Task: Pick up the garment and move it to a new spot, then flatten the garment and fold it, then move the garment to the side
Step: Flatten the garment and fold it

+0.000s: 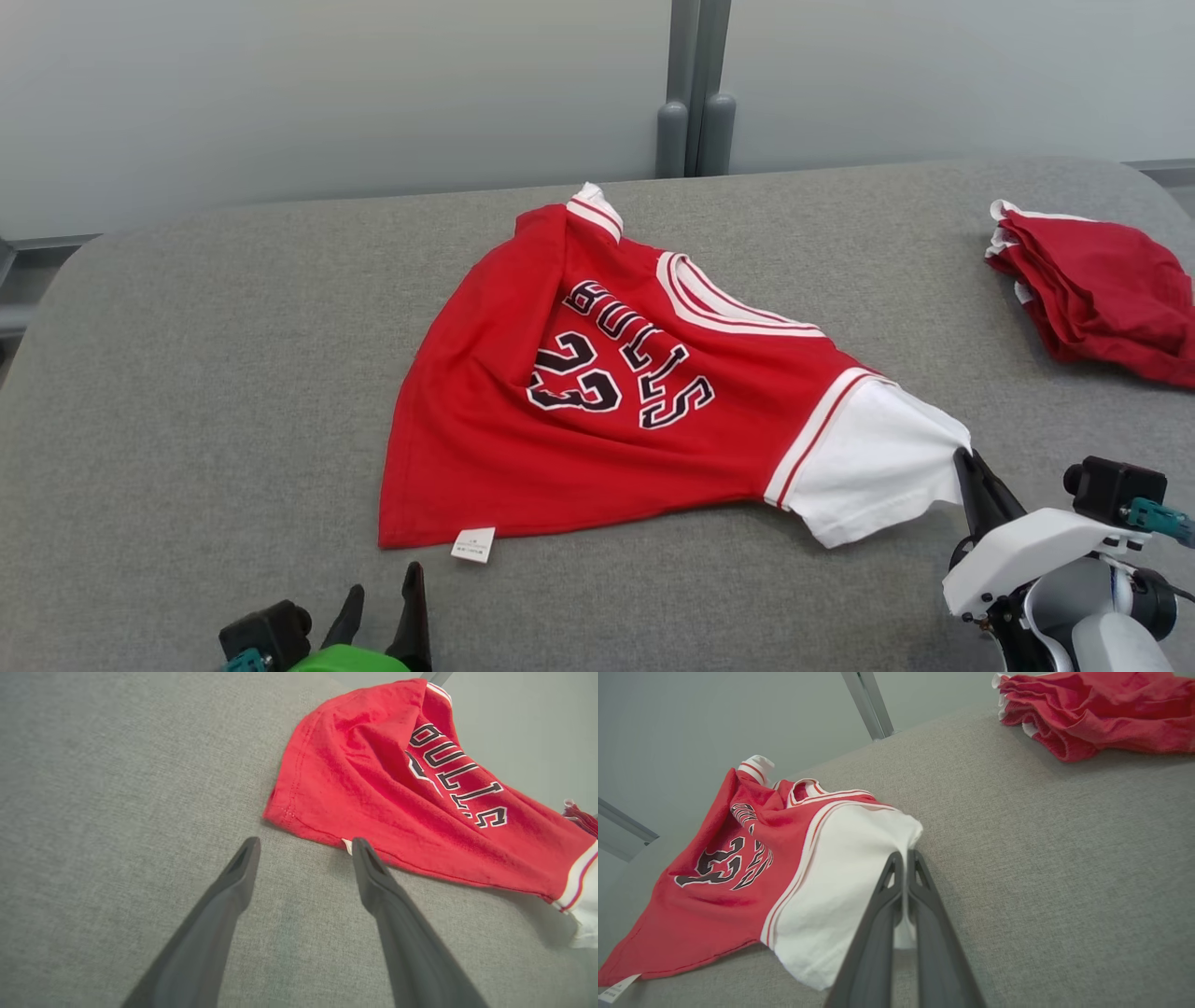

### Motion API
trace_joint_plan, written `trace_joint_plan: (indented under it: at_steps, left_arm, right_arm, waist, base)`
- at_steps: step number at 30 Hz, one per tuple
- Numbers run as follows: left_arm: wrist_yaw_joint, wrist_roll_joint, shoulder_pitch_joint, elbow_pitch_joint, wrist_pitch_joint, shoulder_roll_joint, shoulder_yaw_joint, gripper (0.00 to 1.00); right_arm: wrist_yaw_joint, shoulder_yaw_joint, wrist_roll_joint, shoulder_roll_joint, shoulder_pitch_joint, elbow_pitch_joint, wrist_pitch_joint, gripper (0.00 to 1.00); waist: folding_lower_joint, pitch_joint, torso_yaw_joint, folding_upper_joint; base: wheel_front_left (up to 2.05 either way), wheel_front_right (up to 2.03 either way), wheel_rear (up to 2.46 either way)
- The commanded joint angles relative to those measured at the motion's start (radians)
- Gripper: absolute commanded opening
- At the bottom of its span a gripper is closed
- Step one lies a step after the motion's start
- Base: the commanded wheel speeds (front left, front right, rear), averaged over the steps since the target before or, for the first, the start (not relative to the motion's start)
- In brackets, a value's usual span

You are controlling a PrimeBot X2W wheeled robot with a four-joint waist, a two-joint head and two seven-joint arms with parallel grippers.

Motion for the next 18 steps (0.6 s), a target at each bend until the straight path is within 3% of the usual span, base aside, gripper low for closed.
trace_joint_plan:
  at_steps: [1, 11, 18]
  left_arm:
    - [-0.012, -0.018, -0.032, 0.04, 0.02, -0.007, 0.001, 1.0]
    - [-0.05, -0.097, -0.169, 0.271, 0.1, -0.051, 0.017, 1.0]
    - [-0.076, -0.113, -0.248, 0.394, 0.065, -0.062, 0.04, 1.0]
  right_arm:
    - [0.0, -0.004, -0.003, -0.005, 0.015, -0.014, 0.003, 0.0]
    - [0.0, 0.016, -0.006, -0.004, 0.022, -0.052, 0.019, 0.0]
    - [0.0, 0.034, -0.001, -0.005, 0.003, -0.067, 0.017, 0.0]
  waist:
    - [0.0, -0.004, -0.005, -0.0001]
    - [0.0, 0.002, -0.038, -0.0001]
    - [0.0, 0.032, -0.073, -0.0001]
  base:
    - [0.0, 0.0, 0.0]
    - [0.0, 0.0, 0.0]
    - [0.0, 0.0, 0.0]
